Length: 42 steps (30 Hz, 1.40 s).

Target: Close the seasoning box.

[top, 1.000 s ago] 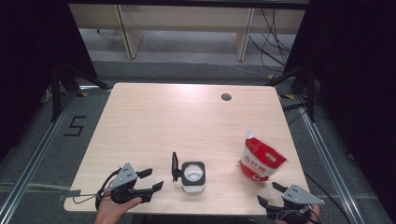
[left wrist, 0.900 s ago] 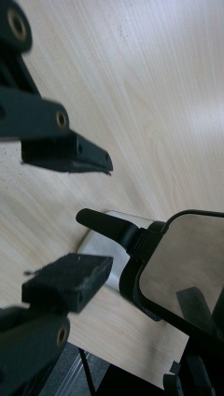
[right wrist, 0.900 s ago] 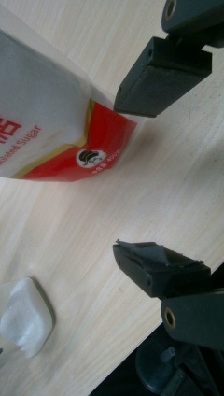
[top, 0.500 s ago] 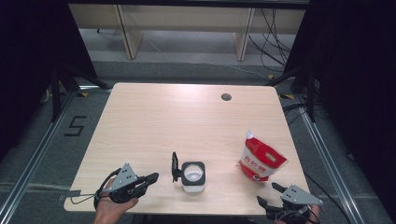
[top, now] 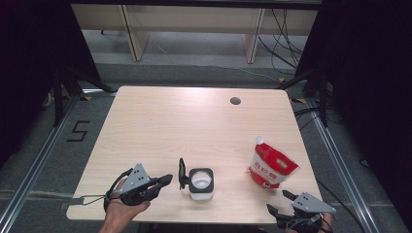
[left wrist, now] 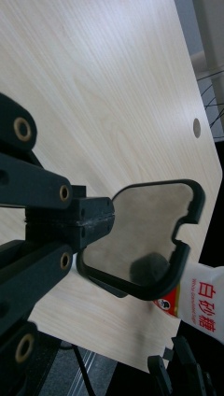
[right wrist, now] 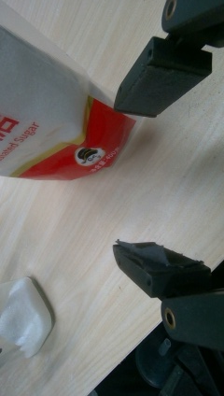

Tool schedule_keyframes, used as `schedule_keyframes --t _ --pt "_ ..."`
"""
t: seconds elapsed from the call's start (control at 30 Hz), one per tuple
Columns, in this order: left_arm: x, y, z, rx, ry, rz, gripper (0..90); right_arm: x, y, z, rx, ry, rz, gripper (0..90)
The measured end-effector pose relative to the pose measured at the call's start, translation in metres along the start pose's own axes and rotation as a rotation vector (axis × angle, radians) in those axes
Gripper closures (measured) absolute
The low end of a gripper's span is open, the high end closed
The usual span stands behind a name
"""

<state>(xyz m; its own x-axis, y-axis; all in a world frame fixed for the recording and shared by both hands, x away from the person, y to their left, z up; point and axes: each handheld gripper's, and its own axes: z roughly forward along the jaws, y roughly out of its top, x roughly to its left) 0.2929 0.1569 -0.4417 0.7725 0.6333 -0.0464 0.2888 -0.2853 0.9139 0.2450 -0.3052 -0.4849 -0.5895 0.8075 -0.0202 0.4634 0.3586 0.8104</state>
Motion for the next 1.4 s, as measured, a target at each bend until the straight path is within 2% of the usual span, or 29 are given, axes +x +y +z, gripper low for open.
schedule_keyframes --t 0.07,0.1,0.13,0.2,0.23,0.27,0.4,0.5,0.63,0.87,1.0,1.03,1.27,1.33,1.4 --pt "-0.001 0.004 0.002 0.010 0.003 0.008 89.2 0.000 0.000 0.000 0.003 0.016 0.010 27.4" --pt "-0.001 0.005 0.005 0.010 -0.006 0.016 89.2 0.000 0.000 -0.001 0.000 -0.003 0.002 27.4" --pt "-0.002 0.006 0.006 0.011 -0.002 0.012 89.2 -0.001 0.000 0.000 -0.007 0.000 -0.009 27.4" --pt "-0.003 0.009 0.011 0.012 -0.016 0.017 89.2 0.000 0.000 0.001 0.005 0.022 0.011 27.4" --pt "-0.004 0.010 0.012 0.019 -0.014 0.024 89.2 -0.002 0.000 0.001 -0.010 0.007 -0.010 27.4" --pt "-0.004 0.011 0.013 0.018 -0.022 0.037 89.2 0.000 0.000 0.000 0.006 0.020 0.016 27.4" --pt "-0.004 0.014 0.015 0.022 -0.014 0.037 89.2 -0.002 0.000 0.001 -0.016 0.002 -0.016 27.4" --pt "-0.005 0.018 0.015 0.022 -0.002 0.043 89.2 -0.001 0.000 0.001 0.005 0.011 0.011 27.4" --pt "-0.006 0.023 0.016 0.010 0.000 0.050 89.2 -0.001 0.000 0.001 0.003 0.015 0.009 27.4" --pt "-0.012 0.028 0.026 0.018 -0.021 0.070 89.2 -0.002 0.000 0.001 -0.013 0.005 -0.008 27.4" --pt "-0.015 0.029 0.033 0.033 -0.036 0.079 89.2 -0.003 0.000 0.000 -0.015 -0.005 -0.023 27.4" --pt "-0.016 0.028 0.035 0.034 -0.041 0.074 89.2 -0.002 0.000 0.000 -0.003 0.003 -0.007 27.4" --pt "-0.018 0.023 0.046 0.057 -0.058 0.077 89.2 -0.003 0.000 0.000 -0.012 -0.002 -0.018 27.4" --pt "-0.020 0.020 0.049 0.064 -0.058 0.058 89.2 -0.002 0.000 0.001 -0.013 0.008 -0.010 27.4" --pt "-0.019 0.020 0.051 0.069 -0.065 0.071 89.2 -0.002 0.000 0.000 -0.008 0.003 -0.018 27.4"
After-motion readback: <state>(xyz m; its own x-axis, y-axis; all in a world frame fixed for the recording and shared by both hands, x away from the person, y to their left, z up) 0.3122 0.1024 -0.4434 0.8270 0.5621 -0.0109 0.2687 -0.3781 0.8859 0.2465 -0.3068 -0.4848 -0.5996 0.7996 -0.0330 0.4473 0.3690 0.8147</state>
